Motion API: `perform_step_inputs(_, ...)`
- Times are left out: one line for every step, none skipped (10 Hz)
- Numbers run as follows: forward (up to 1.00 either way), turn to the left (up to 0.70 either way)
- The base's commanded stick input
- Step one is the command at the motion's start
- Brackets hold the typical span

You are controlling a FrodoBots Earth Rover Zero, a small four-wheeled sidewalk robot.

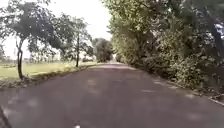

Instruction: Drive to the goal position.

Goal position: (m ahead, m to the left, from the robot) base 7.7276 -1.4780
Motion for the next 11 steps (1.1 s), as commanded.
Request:
perform_step_inputs(1.00,-0.06)
perform_step_inputs(1.00,-0.06)
perform_step_inputs(1.00,-0.06)
perform_step_inputs(1.00,-0.06)
perform_step_inputs(1.00,-0.06)
perform_step_inputs(1.00,-0.06)
perform_step_inputs(1.00,-0.06)
perform_step_inputs(1.00,-0.06)
perform_step_inputs(1.00,-0.06)
perform_step_inputs(1.00,-0.06)
perform_step_inputs(1.00,-0.06)
